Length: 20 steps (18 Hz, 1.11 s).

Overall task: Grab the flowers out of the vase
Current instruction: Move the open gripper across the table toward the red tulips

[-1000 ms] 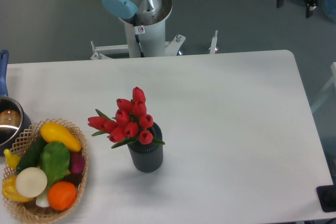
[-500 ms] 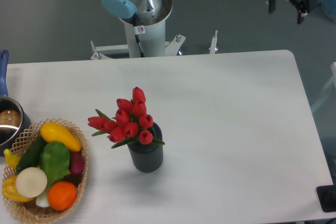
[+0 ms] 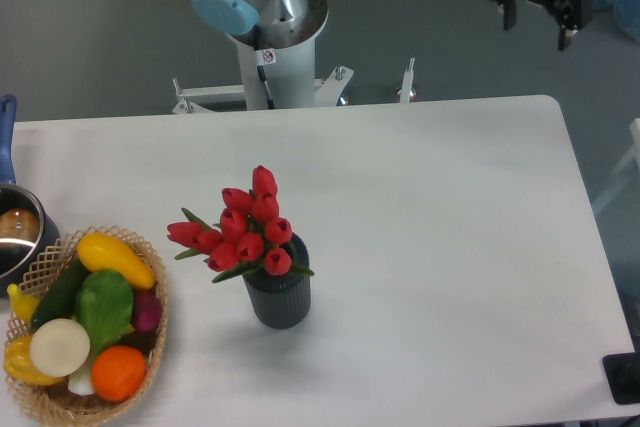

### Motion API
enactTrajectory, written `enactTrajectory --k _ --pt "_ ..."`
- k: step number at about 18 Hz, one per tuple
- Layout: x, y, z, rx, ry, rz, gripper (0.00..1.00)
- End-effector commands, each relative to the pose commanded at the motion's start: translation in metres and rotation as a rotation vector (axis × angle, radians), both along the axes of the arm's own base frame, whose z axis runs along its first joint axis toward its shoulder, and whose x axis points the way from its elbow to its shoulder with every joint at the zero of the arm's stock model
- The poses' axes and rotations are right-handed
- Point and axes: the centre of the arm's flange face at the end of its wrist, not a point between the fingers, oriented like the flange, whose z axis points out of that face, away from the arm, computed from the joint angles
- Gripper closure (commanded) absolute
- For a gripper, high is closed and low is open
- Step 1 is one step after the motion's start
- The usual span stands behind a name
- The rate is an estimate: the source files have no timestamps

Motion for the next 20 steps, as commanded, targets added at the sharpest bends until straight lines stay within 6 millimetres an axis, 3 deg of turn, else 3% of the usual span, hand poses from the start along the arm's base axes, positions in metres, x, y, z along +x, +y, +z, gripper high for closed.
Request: enactTrajectory --k 11,16,20 --pt "0.0 0.002 -0.008 0.006 -0.025 0.022 0.0" --pt "0.005 0.023 -0.014 0.028 -0.047 0.06 0.0" --pt "0.014 0.036 -0.039 0.026 -0.092 0.034 0.0"
